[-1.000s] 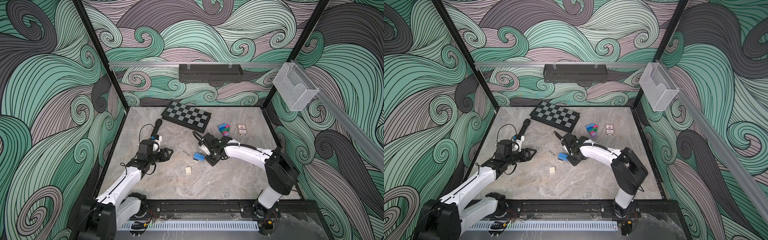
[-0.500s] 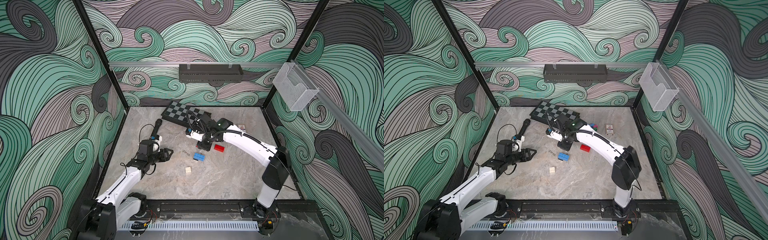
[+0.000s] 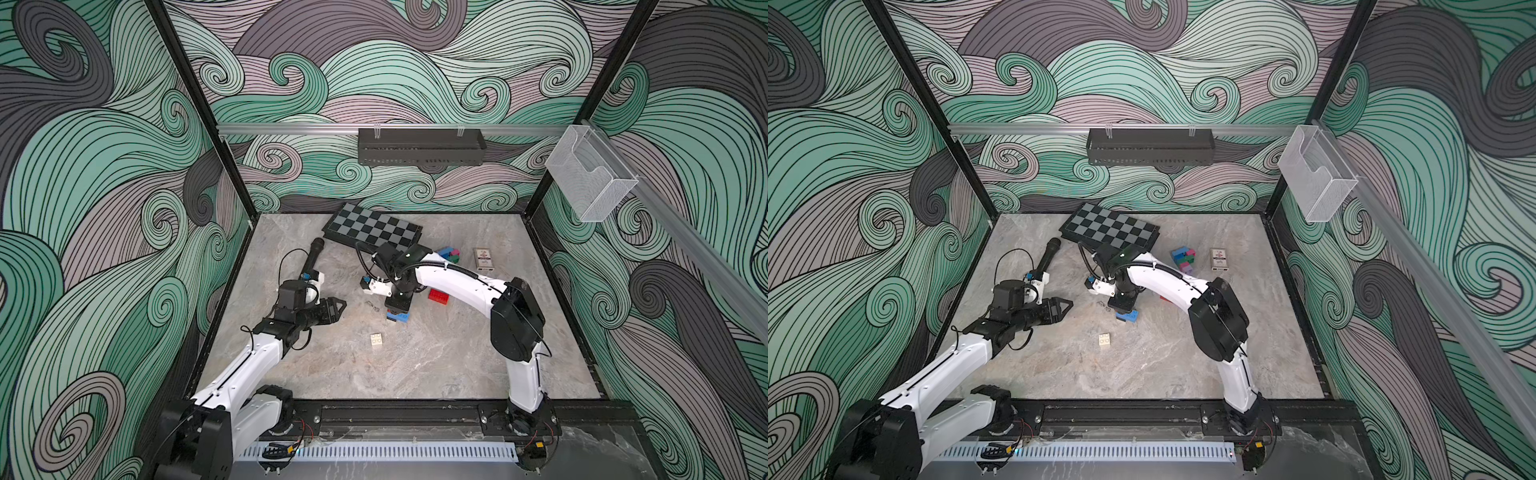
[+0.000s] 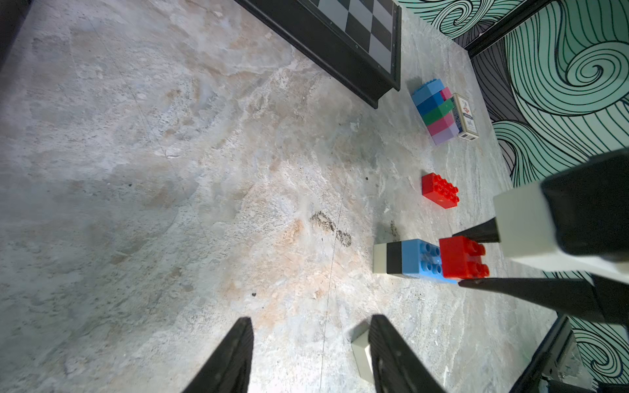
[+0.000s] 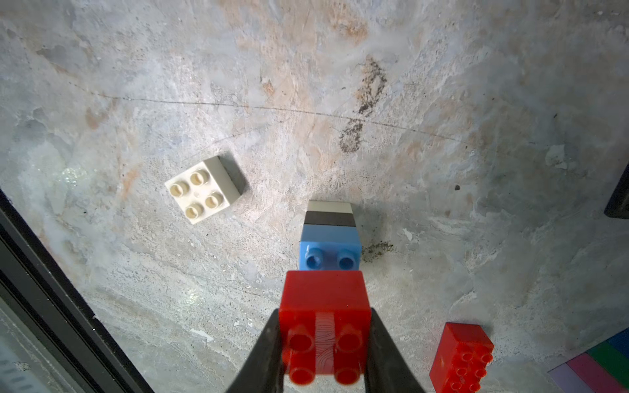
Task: Assemble the letter p with lego
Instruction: Assemble the lego brick with the lego brick.
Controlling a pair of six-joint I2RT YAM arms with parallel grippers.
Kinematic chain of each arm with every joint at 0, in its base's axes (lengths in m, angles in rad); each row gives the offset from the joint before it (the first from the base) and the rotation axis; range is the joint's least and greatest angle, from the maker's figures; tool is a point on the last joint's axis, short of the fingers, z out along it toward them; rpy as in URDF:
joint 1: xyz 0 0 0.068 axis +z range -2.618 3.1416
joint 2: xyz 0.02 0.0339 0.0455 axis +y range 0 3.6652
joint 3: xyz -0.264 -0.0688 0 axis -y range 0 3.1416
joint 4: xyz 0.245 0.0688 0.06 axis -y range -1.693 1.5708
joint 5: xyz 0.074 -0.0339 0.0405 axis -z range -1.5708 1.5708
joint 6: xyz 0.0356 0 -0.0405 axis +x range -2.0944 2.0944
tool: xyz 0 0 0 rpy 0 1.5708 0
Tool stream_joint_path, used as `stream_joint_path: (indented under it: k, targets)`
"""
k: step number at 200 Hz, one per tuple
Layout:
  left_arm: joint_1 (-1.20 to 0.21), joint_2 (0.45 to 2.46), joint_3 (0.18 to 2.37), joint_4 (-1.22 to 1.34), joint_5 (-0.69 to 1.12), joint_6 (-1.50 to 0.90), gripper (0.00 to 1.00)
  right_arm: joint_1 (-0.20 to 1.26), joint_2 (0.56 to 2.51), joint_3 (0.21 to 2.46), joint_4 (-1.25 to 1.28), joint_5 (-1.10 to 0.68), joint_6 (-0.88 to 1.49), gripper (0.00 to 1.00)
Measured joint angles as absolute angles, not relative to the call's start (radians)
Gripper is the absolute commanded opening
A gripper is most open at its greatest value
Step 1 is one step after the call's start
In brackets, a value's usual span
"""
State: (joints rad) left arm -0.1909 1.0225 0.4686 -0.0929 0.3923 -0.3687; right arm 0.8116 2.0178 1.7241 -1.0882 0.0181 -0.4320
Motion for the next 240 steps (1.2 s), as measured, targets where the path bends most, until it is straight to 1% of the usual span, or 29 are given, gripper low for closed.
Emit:
stream_joint_path:
  k: [240]
  targets:
    - [-0.191, 1.023, 0.469, -0.094, 0.385, -0.366, 0.56, 0.814, 2.062, 1.731, -1.08, 0.047, -0.397, 0.2]
